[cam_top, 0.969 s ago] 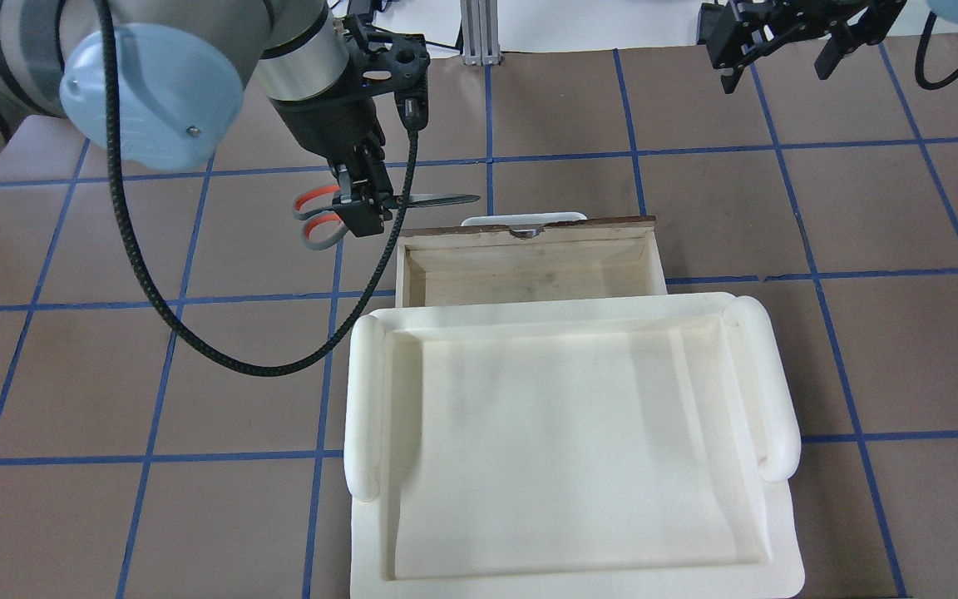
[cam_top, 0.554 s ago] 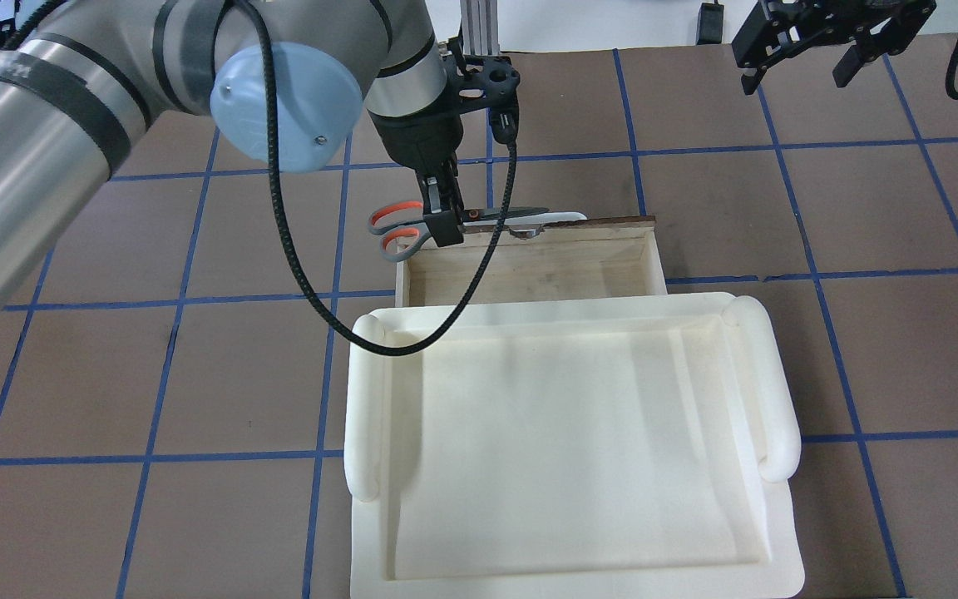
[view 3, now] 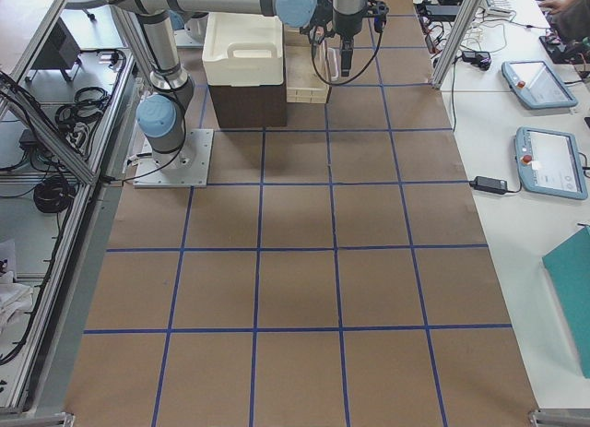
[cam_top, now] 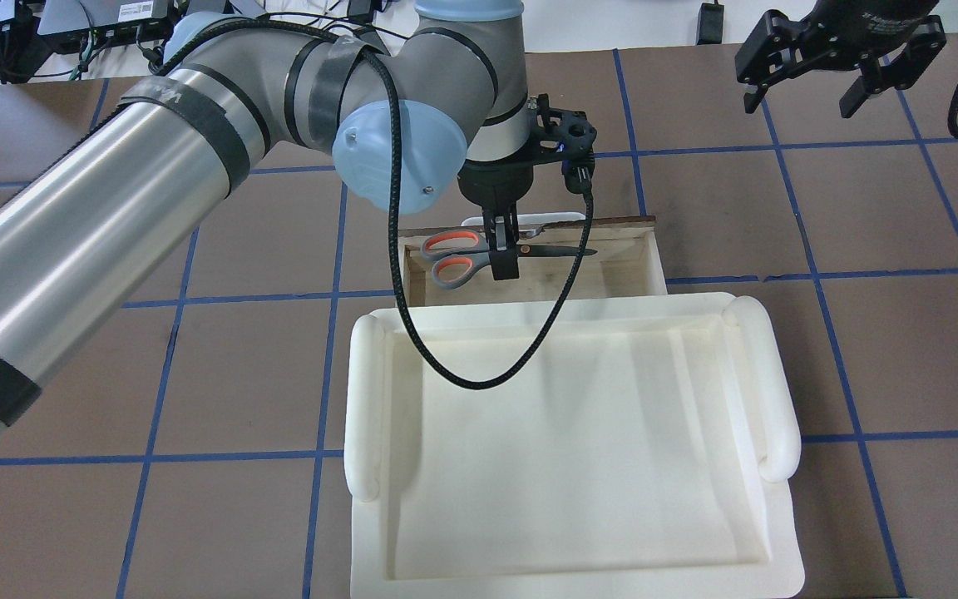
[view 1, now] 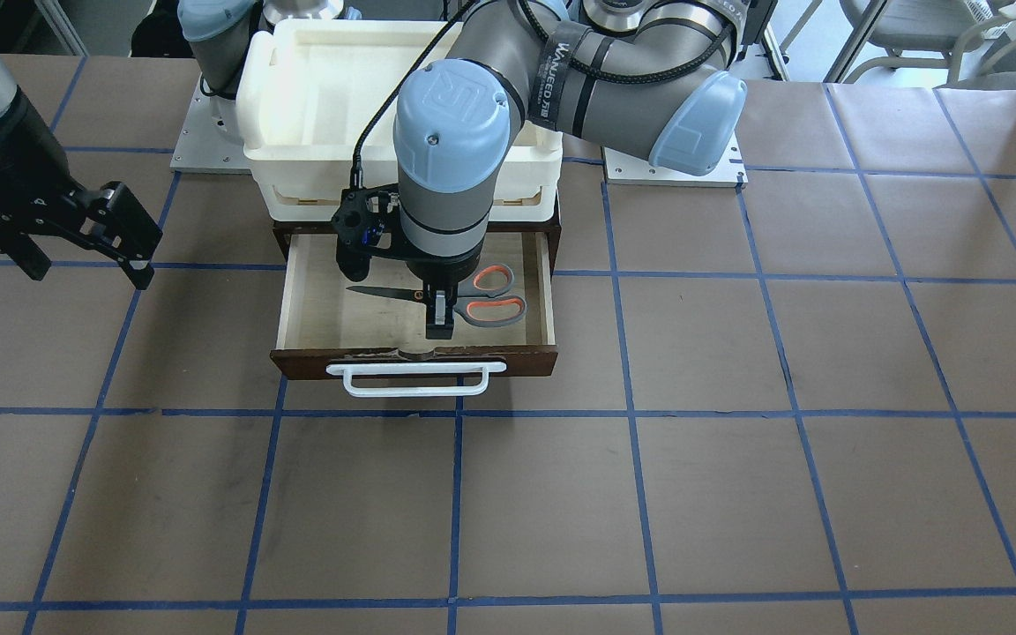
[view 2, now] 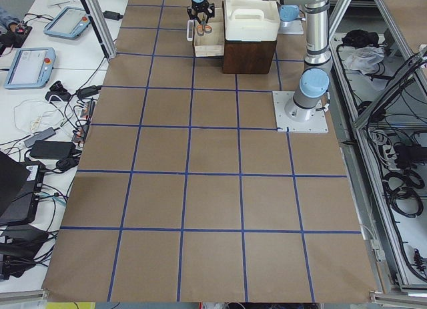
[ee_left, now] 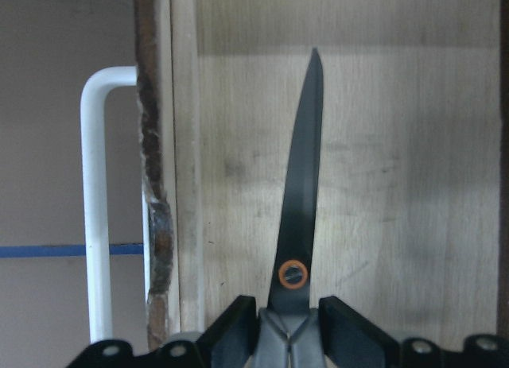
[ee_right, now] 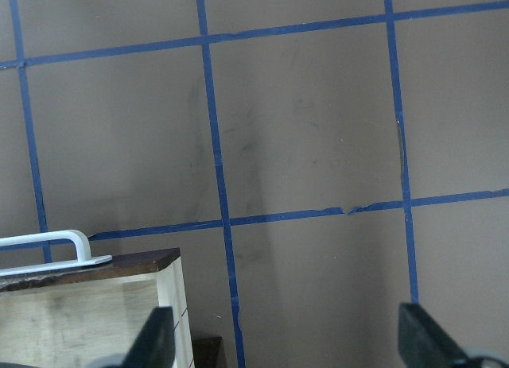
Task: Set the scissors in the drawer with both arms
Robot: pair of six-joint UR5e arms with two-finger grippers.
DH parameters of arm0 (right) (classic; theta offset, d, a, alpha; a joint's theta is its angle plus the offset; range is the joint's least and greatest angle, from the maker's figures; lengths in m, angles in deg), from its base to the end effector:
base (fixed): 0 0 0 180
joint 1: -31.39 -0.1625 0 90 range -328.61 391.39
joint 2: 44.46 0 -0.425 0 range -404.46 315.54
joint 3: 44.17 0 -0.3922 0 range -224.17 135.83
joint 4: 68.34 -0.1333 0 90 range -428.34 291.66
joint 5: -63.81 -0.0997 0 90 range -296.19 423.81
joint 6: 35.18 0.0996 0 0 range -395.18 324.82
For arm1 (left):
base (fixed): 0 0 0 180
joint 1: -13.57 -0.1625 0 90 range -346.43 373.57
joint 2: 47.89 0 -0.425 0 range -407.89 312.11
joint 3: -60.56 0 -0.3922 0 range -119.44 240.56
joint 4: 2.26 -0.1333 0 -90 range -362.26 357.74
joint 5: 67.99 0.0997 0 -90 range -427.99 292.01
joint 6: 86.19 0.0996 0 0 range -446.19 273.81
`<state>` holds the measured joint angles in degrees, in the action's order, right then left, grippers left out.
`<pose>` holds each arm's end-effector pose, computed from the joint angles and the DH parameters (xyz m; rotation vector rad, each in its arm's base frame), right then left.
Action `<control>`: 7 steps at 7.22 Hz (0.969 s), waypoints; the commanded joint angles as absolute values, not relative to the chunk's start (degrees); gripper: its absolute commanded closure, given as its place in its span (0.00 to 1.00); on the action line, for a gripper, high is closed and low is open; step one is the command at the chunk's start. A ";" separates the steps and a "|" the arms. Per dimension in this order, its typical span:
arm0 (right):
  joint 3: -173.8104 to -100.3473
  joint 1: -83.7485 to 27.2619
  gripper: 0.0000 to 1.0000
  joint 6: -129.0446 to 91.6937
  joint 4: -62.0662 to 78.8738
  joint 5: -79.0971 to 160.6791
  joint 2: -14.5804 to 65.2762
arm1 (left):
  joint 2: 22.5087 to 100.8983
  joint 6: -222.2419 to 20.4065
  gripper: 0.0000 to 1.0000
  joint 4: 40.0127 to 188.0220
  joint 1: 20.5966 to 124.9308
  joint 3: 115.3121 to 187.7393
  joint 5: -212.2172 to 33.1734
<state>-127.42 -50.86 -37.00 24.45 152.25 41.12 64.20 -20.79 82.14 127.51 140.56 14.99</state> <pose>0.0629 -0.5463 0.5119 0.1594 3.1146 -0.1425 -0.3891 -0.5179 0.3647 -2.0916 -2.1306 -0.0935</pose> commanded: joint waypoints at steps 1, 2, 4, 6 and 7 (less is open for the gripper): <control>-127.76 -50.88 0.00 -36.93 23.24 152.41 41.85 | 64.52 -21.49 0.91 82.55 128.09 141.15 14.98; -127.76 -50.88 0.00 -37.02 23.15 152.41 41.85 | 64.70 -22.20 0.93 84.12 128.26 141.67 14.81; -127.84 -50.88 0.00 -37.02 23.15 152.49 41.85 | 64.87 -22.38 0.96 84.49 128.53 141.94 14.02; -128.46 -53.50 0.00 -36.59 23.24 153.20 42.11 | 65.57 -22.99 0.96 84.22 128.97 142.12 13.31; -128.55 -54.91 0.00 -36.32 23.50 153.98 42.03 | 65.84 -22.99 0.99 84.31 129.23 142.12 13.48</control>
